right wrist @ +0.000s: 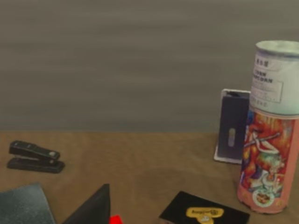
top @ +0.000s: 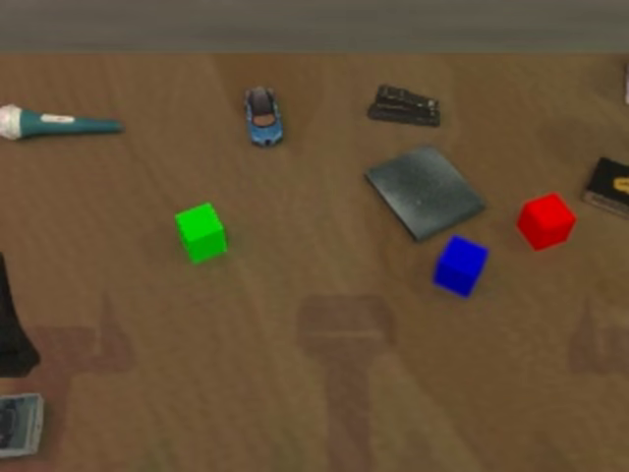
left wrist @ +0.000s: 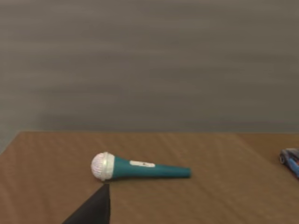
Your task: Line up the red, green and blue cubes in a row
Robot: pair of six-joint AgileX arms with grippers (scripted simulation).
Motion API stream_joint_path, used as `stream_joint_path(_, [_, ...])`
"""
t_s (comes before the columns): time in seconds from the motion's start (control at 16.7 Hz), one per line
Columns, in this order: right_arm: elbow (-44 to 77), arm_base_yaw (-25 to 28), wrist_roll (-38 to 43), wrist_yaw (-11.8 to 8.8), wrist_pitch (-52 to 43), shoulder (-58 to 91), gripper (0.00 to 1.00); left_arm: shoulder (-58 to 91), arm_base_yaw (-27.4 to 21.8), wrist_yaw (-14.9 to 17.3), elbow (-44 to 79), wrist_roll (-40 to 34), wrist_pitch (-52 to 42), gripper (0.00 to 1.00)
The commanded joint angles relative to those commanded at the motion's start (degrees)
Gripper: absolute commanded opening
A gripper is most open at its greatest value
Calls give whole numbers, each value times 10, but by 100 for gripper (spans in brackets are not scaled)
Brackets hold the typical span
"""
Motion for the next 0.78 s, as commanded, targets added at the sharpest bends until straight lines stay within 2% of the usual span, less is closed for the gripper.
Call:
stream_joint_path(0.36, [59,8,-6,-3,-37,59,100,0,0,0,0,0,0,100])
stream_joint_path(0.54, [163,18,-17,-4,-99,165,100,0,0,0,0,0,0,100])
stream_joint_path(0.78, [354,32,-39,-2,-215,387,100,0,0,0,0,0,0,100])
